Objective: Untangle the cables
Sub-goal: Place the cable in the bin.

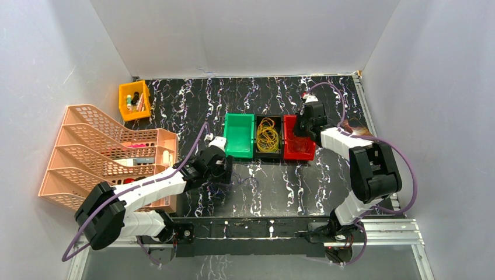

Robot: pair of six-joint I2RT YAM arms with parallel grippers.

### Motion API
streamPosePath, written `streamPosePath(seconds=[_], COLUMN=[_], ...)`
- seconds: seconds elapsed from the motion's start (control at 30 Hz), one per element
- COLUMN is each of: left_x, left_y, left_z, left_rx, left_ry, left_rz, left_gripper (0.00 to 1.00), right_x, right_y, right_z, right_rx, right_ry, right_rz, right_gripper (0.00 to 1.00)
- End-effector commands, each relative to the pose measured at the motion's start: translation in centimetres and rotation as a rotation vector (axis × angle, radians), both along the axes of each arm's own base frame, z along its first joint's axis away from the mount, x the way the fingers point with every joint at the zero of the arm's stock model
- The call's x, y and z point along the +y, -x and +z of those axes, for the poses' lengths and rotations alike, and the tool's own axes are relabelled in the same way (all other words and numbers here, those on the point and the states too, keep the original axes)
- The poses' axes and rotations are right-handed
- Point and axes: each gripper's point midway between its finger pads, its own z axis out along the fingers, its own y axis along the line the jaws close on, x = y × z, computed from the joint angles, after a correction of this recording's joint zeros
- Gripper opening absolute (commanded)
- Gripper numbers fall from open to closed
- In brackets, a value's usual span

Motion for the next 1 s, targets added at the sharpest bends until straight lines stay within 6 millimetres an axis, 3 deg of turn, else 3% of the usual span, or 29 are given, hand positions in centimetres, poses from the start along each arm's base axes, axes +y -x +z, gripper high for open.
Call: streamPosePath(seconds=[0.0,0.3,0.6,0.8,0.97], left_x=[0.2,1.3,1.6,1.8,1.8], left_y=[-0.1,-0.7,-1.2,-1.2,-0.9], left_z=[1.0,2.5,4.0,4.2,3.5], left_rx=[-0.031,-0.095,-0.131,-0.136,-0.105], left_ry=[0.021,0.016,0.018,0.01,-0.013], left_rz=[0.017,0.071,0.089,0.085,0.066], left_gripper=[0.7,0.71,0.72,0.74,0.74], right_x=[-0.1,-0.5,-1.5,-3.1,-2.4], right_y=[0.0,-0.7,0.9,2.3,4.0], right_z=[0.1,5.7,10.7,13.7,14.7], right_rx=[-0.002,-0.113,-0.204,-0.281,-0.317], right_ry=[0.012,0.012,0.006,0.028,-0.015], right_rz=[0.014,0.001,-0.023,-0.072,-0.01], right_gripper=[0.12,0.39,0.56,0.61,0.62])
